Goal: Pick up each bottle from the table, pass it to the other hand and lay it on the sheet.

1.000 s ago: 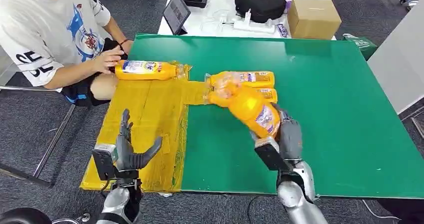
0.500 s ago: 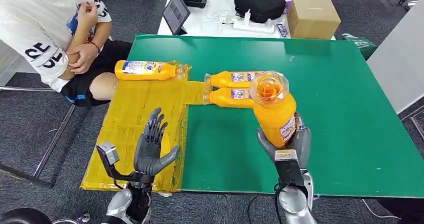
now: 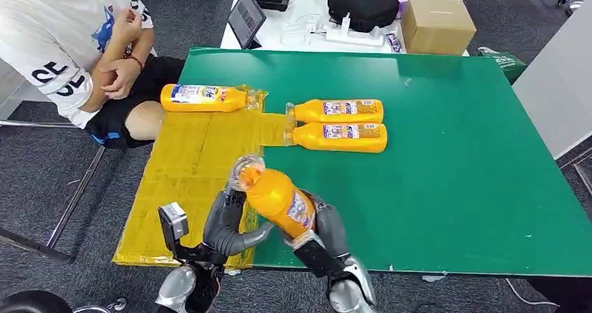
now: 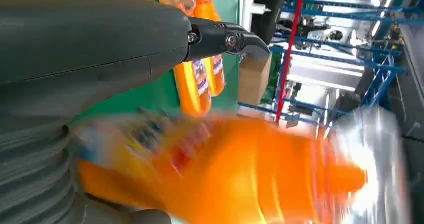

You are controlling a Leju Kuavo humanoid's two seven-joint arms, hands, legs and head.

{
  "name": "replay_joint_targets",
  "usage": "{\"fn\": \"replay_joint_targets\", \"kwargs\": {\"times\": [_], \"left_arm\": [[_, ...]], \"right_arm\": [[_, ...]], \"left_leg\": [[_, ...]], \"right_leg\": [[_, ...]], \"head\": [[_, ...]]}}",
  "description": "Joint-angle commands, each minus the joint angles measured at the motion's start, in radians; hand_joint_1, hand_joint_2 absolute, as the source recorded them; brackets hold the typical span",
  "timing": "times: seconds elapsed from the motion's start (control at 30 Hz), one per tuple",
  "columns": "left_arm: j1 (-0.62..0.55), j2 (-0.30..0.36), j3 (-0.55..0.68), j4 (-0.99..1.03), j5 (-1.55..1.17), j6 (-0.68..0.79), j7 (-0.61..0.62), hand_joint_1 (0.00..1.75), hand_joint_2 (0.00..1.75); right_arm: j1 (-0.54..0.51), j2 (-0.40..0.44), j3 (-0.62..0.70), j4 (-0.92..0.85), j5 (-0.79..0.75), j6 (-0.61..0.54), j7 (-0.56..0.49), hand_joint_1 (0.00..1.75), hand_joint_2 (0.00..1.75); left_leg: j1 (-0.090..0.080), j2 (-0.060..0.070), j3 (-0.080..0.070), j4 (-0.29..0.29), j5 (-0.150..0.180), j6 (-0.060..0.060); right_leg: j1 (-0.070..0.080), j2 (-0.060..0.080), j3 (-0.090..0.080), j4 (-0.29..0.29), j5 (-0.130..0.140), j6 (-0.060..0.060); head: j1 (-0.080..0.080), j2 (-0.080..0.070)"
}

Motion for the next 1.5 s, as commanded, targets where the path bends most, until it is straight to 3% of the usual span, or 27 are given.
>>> {"fn": "replay_joint_targets", "kwargs": {"times": [0.03, 0.53, 0.57, 0.6, 0.83, 0.9, 1.0, 1.27, 1.33, 1.37, 1.4, 1.43, 1.47, 1.5], "left_arm": [[-0.045, 0.028, -0.066, 0.062, -0.021, -0.001, 0.005, 0.00, 1.75], [-0.042, 0.060, -0.105, 0.081, -0.014, -0.053, 0.028, 0.00, 1.75], [-0.046, 0.062, -0.111, 0.089, -0.033, -0.046, 0.023, 0.49, 1.75], [-0.049, 0.062, -0.114, 0.095, -0.048, -0.038, 0.025, 1.75, 1.75], [-0.058, 0.071, -0.124, 0.129, -0.132, -0.002, 0.031, 1.75, 1.75], [-0.059, 0.072, -0.118, 0.142, -0.107, -0.040, 0.037, 1.75, 1.75], [-0.057, 0.076, -0.108, 0.161, -0.050, -0.096, 0.056, 1.75, 1.75], [-0.057, 0.078, -0.107, 0.164, -0.049, -0.096, 0.056, 1.75, 1.75], [-0.060, 0.087, -0.105, 0.190, 0.050, -0.176, 0.089, 1.75, 1.75], [-0.059, 0.092, -0.101, 0.200, 0.077, -0.191, 0.090, 1.75, 1.75], [-0.056, 0.092, -0.097, 0.206, 0.094, -0.200, 0.091, 1.75, 1.75], [-0.054, 0.097, -0.091, 0.214, 0.154, -0.232, 0.095, 1.75, 1.75], [-0.052, 0.100, -0.087, 0.215, 0.192, -0.246, 0.105, 1.75, 1.75], [-0.048, 0.100, -0.081, 0.212, 0.213, -0.251, 0.107, 1.75, 1.75]], "right_arm": [[-0.142, 0.040, 0.152, 0.273, 0.027, -0.031, 0.029, 1.75, 1.75], [-0.166, 0.042, 0.168, 0.299, 0.006, -0.063, 0.042, 1.75, 1.75], [-0.166, 0.044, 0.170, 0.304, 0.008, -0.068, 0.042, 1.75, 1.75], [-0.167, 0.046, 0.171, 0.307, 0.005, -0.069, 0.042, 1.75, 1.75], [-0.165, 0.047, 0.178, 0.313, 0.001, -0.070, 0.045, 1.75, 1.75], [-0.166, 0.047, 0.181, 0.321, 0.000, -0.072, 0.042, 1.75, 1.75], [-0.171, 0.050, 0.183, 0.330, 0.002, -0.079, 0.037, 1.75, 1.75], [-0.173, 0.050, 0.184, 0.331, 0.002, -0.079, 0.037, 1.75, 1.75], [-0.180, 0.050, 0.189, 0.342, 0.015, -0.104, 0.033, 1.75, 1.75], [-0.182, 0.051, 0.187, 0.344, 0.019, -0.123, 0.027, 1.48, 1.75], [-0.181, 0.052, 0.184, 0.341, 0.018, -0.135, 0.023, 0.10, 1.75], [-0.179, 0.056, 0.176, 0.334, 0.011, -0.157, 0.005, 0.00, 1.75], [-0.179, 0.054, 0.176, 0.324, 0.005, -0.146, 0.004, 0.00, 0.00], [-0.179, 0.052, 0.177, 0.318, 0.006, -0.147, 0.006, 0.00, 0.00]], "left_leg": [[0.001, 0.004, 0.005, -0.001, -0.002, -0.001], [0.000, 0.002, 0.004, -0.001, -0.001, -0.001], [0.000, 0.001, 0.003, -0.001, -0.001, 0.000], [0.000, 0.001, 0.002, -0.001, 0.000, 0.000], [0.000, 0.002, 0.004, -0.001, -0.001, -0.001], [0.001, 0.003, 0.008, -0.001, -0.003, -0.001], [0.000, 0.002, 0.002, -0.001, 0.000, 0.000], [0.000, 0.003, 0.004, -0.001, -0.001, 0.000], [0.000, 0.003, 0.005, -0.001, -0.002, -0.001], [0.000, 0.003, 0.004, -0.001, -0.001, 0.000], [0.000, 0.003, 0.003, -0.001, -0.001, 0.000], [-0.001, 0.003, 0.003, -0.001, -0.001, 0.000], [0.000, 0.004, 0.005, -0.001, -0.002, -0.001], [0.000, 0.003, 0.003, -0.001, -0.001, 0.000]], "right_leg": [[0.001, 0.002, 0.004, -0.002, 0.000, -0.001], [0.001, 0.001, 0.004, -0.001, -0.001, -0.001], [0.000, 0.000, 0.002, -0.001, 0.000, -0.001], [0.000, 0.000, 0.002, -0.001, 0.000, -0.001], [0.000, 0.000, 0.003, -0.001, -0.001, -0.001], [0.001, 0.001, 0.007, -0.002, -0.002, -0.002], [0.000, 0.001, 0.002, -0.001, 0.000, -0.001], [0.000, 0.002, 0.003, -0.001, 0.000, -0.001], [0.000, 0.002, 0.004, -0.001, -0.001, -0.001], [0.000, 0.002, 0.003, -0.001, 0.000, -0.001], [0.000, 0.002, 0.002, -0.001, 0.000, -0.001], [0.000, 0.002, 0.002, -0.001, 0.000, -0.001], [0.000, 0.003, 0.004, -0.001, 0.000, -0.001], [0.000, 0.002, 0.002, -0.001, 0.000, -0.001]], "head": [[0.000, 0.000], [0.000, 0.000], [0.000, 0.000], [0.000, 0.000], [0.000, 0.000], [0.000, 0.000], [0.000, 0.000], [0.000, 0.000], [0.000, 0.000], [0.000, 0.000], [0.000, 0.000], [0.000, 0.000], [0.000, 0.000], [0.000, 0.000]]}}
